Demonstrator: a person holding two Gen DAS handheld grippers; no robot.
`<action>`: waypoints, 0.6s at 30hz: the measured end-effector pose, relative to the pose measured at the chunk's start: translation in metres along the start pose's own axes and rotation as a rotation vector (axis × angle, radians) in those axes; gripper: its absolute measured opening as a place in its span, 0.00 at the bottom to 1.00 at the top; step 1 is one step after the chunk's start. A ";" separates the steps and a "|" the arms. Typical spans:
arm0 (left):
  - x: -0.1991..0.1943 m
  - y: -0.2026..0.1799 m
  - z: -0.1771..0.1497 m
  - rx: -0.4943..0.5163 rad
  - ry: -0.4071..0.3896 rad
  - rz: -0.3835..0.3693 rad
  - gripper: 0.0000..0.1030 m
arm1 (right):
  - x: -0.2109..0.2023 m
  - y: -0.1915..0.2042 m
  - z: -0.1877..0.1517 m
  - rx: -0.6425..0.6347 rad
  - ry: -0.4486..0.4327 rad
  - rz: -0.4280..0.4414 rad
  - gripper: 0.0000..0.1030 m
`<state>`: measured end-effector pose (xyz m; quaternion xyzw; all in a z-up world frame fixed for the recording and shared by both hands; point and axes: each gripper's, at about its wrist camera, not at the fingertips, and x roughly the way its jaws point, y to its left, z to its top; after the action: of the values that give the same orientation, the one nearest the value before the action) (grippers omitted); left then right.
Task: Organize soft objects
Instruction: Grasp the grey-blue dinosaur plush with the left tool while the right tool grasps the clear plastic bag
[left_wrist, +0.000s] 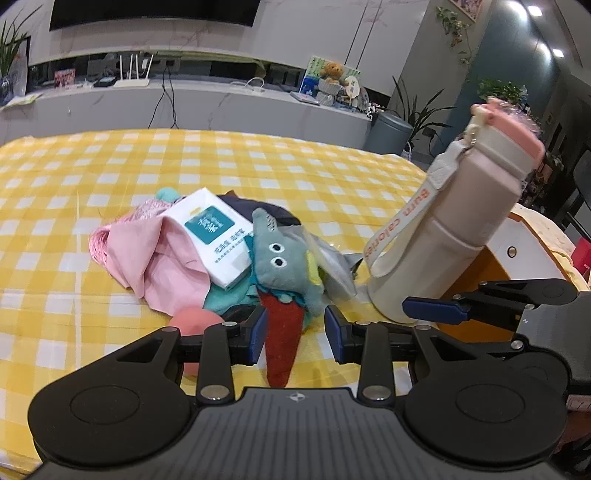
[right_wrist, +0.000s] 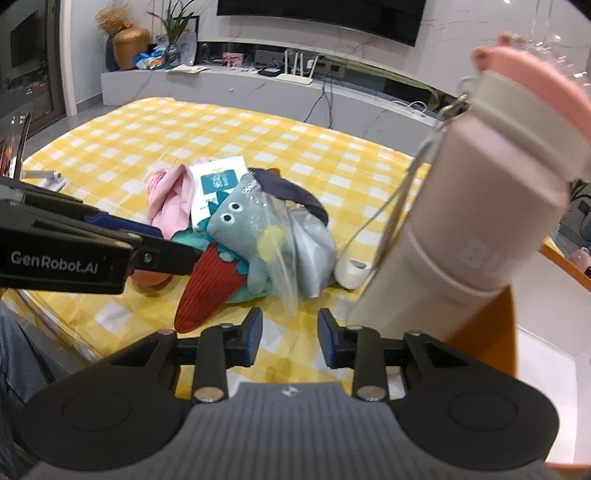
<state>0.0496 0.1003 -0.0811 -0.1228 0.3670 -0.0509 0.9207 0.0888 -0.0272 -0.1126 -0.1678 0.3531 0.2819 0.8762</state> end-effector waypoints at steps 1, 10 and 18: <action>0.002 0.002 0.000 -0.004 0.008 0.001 0.40 | 0.003 0.001 0.000 -0.005 0.001 -0.001 0.30; 0.035 0.007 0.002 -0.025 0.066 0.005 0.42 | 0.026 0.001 0.004 -0.015 0.006 0.001 0.22; 0.057 0.003 0.009 -0.003 0.093 0.032 0.34 | 0.044 0.002 0.009 -0.028 0.004 0.004 0.04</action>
<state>0.0970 0.0942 -0.1137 -0.1157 0.4113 -0.0410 0.9032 0.1181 -0.0044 -0.1381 -0.1799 0.3514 0.2883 0.8724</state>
